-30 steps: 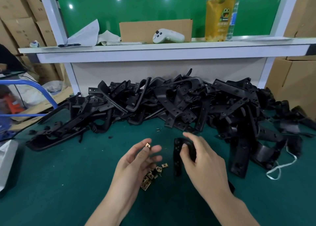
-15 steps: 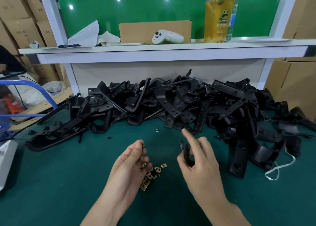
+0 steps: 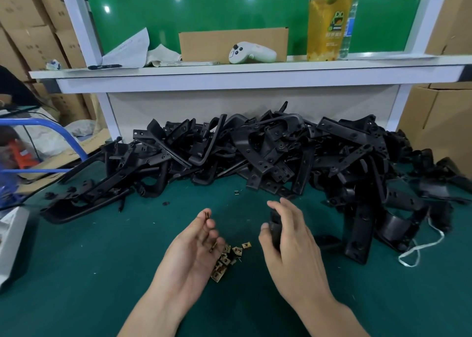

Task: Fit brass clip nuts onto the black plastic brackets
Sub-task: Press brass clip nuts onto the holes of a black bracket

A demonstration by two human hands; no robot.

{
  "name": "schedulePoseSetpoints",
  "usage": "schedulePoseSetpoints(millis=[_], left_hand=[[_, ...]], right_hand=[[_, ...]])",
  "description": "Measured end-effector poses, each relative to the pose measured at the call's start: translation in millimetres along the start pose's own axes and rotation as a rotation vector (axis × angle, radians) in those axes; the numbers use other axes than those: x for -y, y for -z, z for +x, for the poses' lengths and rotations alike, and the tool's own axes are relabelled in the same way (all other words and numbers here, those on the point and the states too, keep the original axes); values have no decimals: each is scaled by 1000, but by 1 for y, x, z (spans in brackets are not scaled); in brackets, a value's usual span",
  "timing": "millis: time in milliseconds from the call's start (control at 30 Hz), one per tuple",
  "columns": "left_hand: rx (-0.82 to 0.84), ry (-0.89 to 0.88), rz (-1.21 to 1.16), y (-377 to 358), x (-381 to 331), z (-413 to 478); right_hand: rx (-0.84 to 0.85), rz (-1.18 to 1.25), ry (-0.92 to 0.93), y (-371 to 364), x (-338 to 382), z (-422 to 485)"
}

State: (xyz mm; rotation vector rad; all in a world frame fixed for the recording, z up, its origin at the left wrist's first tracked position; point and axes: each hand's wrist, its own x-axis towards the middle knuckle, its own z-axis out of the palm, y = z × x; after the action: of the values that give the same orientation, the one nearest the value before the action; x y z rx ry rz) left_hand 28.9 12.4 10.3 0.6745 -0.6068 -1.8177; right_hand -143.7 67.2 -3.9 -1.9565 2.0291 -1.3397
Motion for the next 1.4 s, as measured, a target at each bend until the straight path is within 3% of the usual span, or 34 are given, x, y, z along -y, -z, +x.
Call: schedulePoseSetpoints(millis=[200, 600, 800, 1400], left_hand=[[36, -44, 52, -1, 0, -2], [91, -134, 193, -4, 5, -8], [41, -234, 309, -5, 7, -7], [37, -191, 273, -7, 7, -10]], right_hand=[[98, 48, -46, -10, -11, -2], [104, 178, -74, -12, -10, -3], [80, 191, -63, -10, -11, -2], [54, 192, -42, -10, -14, -2]])
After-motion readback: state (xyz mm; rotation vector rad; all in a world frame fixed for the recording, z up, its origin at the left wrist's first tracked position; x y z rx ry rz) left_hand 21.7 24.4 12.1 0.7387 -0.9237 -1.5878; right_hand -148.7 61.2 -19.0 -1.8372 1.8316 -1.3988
